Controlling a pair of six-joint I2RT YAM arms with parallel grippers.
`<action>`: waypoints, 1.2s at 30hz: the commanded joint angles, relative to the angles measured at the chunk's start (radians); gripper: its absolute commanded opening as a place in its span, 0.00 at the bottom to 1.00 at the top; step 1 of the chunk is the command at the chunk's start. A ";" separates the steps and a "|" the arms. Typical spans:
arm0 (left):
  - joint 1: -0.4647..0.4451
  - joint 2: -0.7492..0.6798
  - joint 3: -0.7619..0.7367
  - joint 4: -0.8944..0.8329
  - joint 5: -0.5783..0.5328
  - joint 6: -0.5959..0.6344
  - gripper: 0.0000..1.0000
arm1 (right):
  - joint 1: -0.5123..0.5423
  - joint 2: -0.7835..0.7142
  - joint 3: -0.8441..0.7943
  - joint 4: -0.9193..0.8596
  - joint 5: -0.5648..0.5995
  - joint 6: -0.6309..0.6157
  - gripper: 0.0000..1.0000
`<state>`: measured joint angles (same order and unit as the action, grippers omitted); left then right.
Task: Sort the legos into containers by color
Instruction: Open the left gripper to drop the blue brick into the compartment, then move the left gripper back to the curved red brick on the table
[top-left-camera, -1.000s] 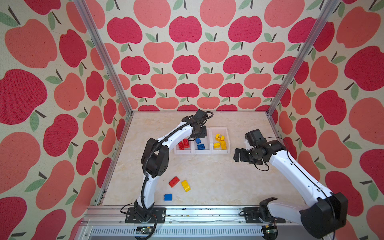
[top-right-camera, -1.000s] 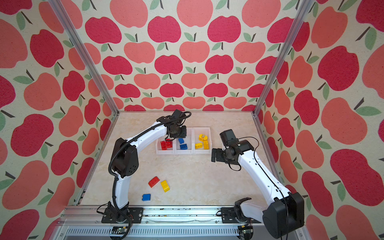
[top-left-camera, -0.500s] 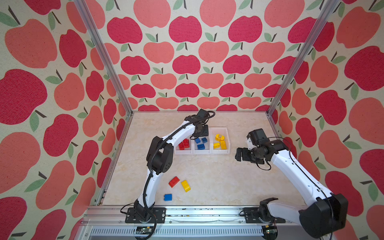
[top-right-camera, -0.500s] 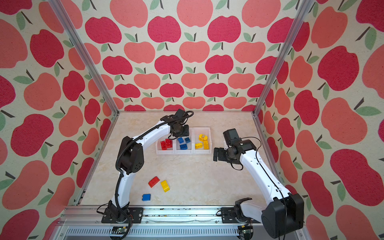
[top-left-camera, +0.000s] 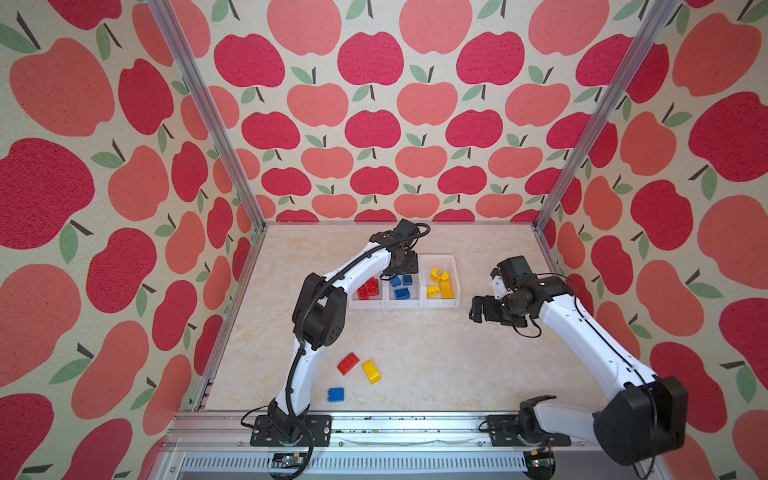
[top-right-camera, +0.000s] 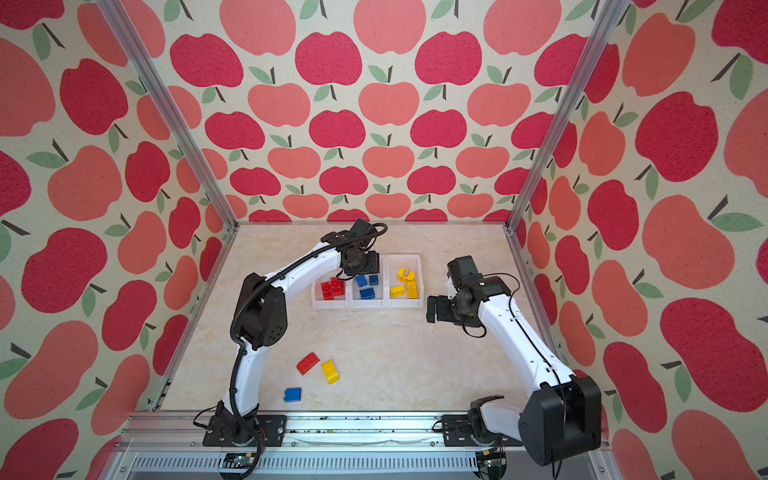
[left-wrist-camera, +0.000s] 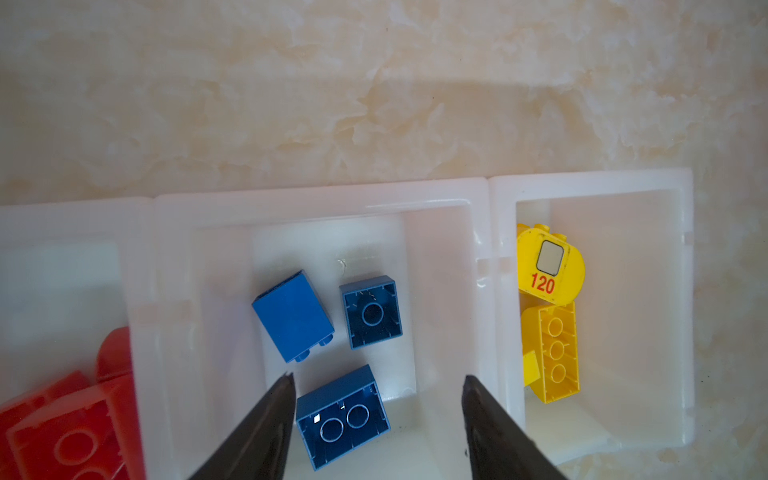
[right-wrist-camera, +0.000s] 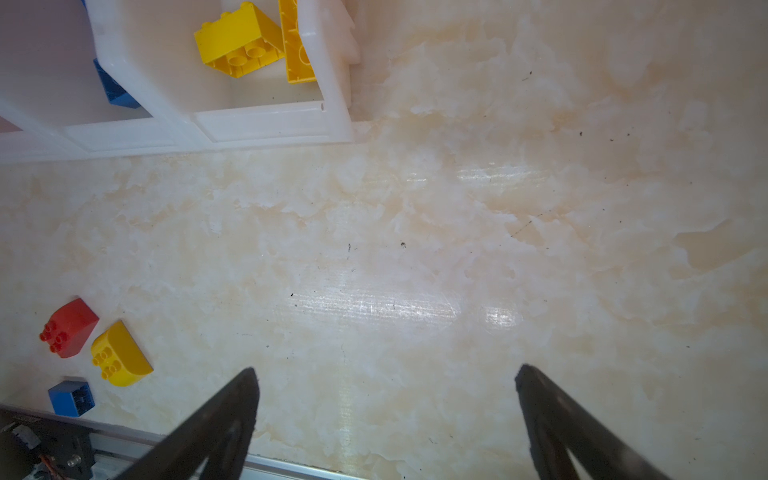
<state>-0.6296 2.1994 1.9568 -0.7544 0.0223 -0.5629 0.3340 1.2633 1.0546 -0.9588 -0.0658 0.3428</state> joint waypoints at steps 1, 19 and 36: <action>-0.012 -0.076 -0.046 -0.030 -0.044 -0.022 0.68 | -0.010 0.013 0.038 0.008 -0.026 -0.035 0.99; -0.105 -0.503 -0.510 -0.082 -0.092 0.005 0.79 | -0.015 -0.036 -0.022 -0.003 -0.093 -0.032 0.99; -0.149 -0.956 -0.969 -0.187 -0.128 -0.056 0.90 | 0.062 -0.130 -0.090 0.010 -0.090 0.047 0.99</action>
<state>-0.7734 1.2816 1.0229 -0.8913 -0.0704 -0.5907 0.3737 1.1507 0.9810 -0.9508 -0.1581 0.3546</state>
